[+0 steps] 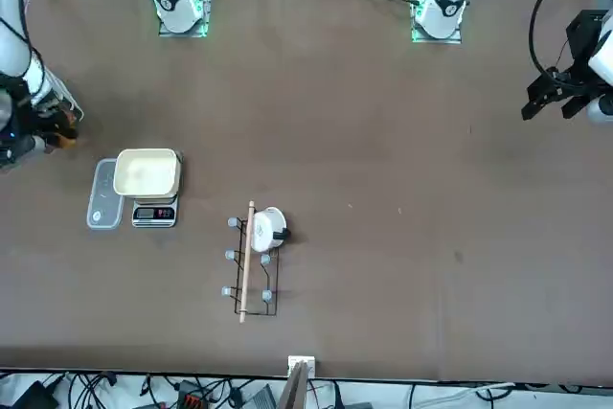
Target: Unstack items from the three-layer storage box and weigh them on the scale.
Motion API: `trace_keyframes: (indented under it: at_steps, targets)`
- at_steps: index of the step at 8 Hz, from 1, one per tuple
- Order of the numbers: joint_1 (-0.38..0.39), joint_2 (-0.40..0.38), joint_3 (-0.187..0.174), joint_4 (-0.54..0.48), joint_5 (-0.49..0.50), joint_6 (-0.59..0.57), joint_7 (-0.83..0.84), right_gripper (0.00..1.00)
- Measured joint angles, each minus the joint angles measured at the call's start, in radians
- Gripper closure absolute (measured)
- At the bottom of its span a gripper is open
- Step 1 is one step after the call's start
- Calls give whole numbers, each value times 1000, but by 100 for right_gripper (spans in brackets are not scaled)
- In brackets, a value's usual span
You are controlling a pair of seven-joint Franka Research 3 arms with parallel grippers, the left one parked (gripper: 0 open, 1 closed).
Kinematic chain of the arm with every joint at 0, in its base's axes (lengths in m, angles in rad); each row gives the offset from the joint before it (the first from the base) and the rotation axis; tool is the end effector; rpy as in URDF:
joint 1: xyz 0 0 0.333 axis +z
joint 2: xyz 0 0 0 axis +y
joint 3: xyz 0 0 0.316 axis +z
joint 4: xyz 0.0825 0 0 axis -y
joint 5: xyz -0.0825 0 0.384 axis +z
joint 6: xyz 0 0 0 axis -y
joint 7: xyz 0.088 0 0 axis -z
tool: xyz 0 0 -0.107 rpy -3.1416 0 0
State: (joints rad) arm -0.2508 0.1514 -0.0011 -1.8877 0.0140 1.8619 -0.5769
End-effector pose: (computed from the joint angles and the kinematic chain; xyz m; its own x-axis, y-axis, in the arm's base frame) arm 0.5589 -0.1427 0.4124 0.9374 0.3184 -0.1410 0.3054 -0.9463 -0.1065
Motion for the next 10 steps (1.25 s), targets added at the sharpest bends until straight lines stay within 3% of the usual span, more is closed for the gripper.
trace_keyframes:
  at_steps: [3,6,10]
  targets:
    - [94,48,1,2,78,25,290,64]
    - [187,129,1,1,86,128,523,64]
    - [212,228,-5,1,86,193,579,64]
